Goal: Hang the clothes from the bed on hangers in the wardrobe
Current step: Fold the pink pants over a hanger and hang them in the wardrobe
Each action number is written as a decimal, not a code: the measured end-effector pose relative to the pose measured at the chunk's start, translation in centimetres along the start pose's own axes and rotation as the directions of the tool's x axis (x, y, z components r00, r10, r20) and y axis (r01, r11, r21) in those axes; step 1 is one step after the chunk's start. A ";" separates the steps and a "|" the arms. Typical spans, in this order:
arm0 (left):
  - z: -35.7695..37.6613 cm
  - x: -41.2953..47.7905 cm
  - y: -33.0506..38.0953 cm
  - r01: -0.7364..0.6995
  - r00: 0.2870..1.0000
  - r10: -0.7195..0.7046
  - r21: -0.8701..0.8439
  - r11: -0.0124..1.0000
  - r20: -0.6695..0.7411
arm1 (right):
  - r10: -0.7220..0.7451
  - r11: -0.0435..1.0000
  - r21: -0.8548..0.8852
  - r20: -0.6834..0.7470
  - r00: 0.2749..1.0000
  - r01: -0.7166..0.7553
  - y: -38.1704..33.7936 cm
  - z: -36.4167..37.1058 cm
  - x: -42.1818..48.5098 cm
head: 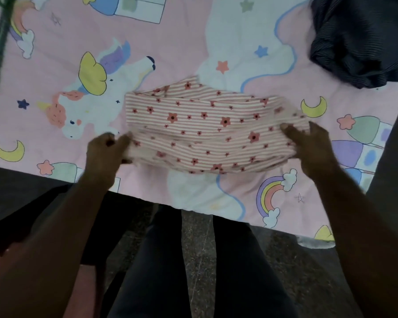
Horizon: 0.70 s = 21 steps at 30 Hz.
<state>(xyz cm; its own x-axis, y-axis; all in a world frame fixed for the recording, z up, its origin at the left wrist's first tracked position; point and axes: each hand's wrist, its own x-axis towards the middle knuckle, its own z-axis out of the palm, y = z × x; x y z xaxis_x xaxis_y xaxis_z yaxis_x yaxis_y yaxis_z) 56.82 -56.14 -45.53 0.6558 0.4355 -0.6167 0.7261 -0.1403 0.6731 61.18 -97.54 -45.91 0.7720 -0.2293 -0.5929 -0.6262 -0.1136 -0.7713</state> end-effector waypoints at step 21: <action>1.9 2.5 -4.1 0.166 0.979 -0.176 0.094 0.982 0.107 | 0.104 0.978 -0.179 -0.041 0.994 -0.110 4.7 -2.8 1.9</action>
<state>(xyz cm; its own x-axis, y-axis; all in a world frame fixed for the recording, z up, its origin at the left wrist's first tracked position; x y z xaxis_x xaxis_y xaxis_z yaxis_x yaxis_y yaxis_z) 55.89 -56.14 -50.66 0.5360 0.3556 -0.7657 0.8412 -0.1484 0.5199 59.42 -101.19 -50.06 0.6976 -0.2790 -0.6599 -0.7164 -0.2594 -0.6477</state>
